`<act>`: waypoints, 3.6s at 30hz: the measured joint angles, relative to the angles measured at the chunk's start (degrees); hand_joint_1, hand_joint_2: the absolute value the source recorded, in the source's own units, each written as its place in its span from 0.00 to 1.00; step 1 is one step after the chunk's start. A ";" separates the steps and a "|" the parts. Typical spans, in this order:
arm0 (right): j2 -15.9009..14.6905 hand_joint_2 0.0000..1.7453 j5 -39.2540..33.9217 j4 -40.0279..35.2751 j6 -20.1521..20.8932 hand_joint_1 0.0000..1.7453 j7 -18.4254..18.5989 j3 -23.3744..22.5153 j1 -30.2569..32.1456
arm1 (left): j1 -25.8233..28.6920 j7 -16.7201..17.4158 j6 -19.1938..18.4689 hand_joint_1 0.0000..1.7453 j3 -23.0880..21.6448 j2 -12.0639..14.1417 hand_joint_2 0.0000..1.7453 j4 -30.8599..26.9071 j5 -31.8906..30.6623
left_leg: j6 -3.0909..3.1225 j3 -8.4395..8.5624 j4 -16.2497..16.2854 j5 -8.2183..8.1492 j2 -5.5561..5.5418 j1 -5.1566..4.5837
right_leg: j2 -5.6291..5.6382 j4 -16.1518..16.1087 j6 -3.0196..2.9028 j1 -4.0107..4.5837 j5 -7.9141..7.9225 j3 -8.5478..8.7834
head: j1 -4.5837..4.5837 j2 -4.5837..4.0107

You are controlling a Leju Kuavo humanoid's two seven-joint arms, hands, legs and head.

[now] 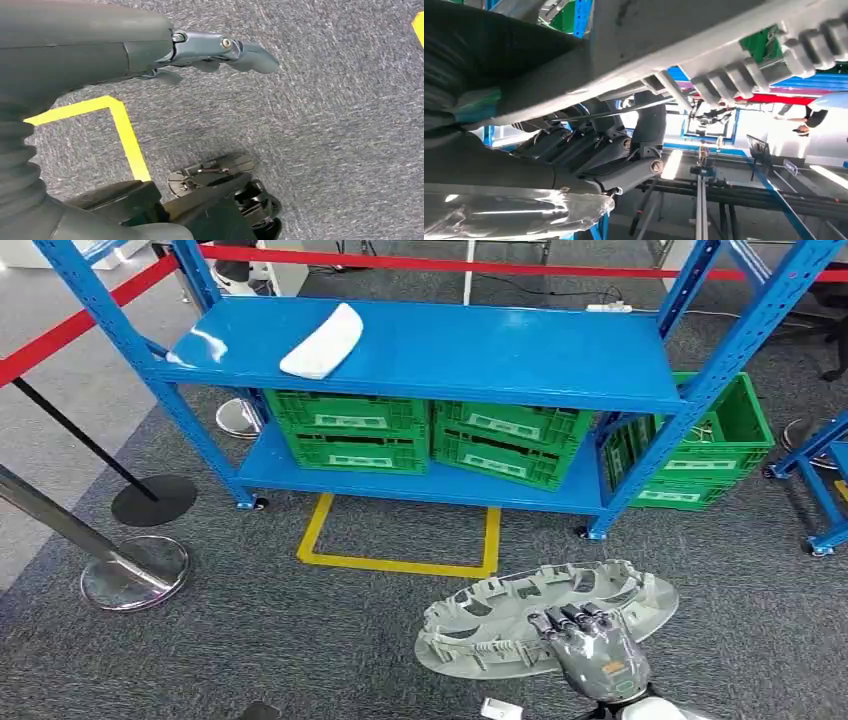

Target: Take the parts from the cabinet and place them on the table.

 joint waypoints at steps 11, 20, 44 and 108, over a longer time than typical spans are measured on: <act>0.00 1.00 0.00 0.00 0.00 1.00 0.00 0.00 -0.02 | 0.00 0.00 0.00 0.00 0.00 0.00 1.00 0.00 -0.02 | 0.11 -0.17 0.00 0.21 0.00 -0.01 | 0.00 0.00 0.02 0.00 0.21 -0.18 | 0.00 0.00; 0.00 1.00 0.00 0.00 0.00 1.00 0.02 0.00 -0.02 | 0.00 0.00 0.00 0.00 0.00 0.00 1.00 0.00 -0.02 | 0.12 -0.49 0.00 0.44 0.00 -0.01 | 0.00 0.00 0.01 0.00 0.43 -0.52 | 0.00 0.00; 0.00 1.00 0.00 0.00 0.00 1.00 0.00 0.00 -0.01 | 0.00 0.00 0.00 0.00 0.00 0.00 1.00 0.00 -0.02 | 0.11 -0.94 0.00 0.62 0.00 -0.01 | 0.01 0.00 0.05 0.00 0.60 -0.94 | 0.00 0.00; 6.84 1.00 -6.23 0.79 -4.33 1.00 -21.40 -16.22 12.40 | -0.76 0.07 -1.38 0.00 0.17 0.15 1.00 -0.02 -1.22 | 1.13 -1.16 0.38 0.03 -0.01 -0.40 | 0.16 -0.20 0.70 -0.44 0.68 -0.99 | -0.02 0.00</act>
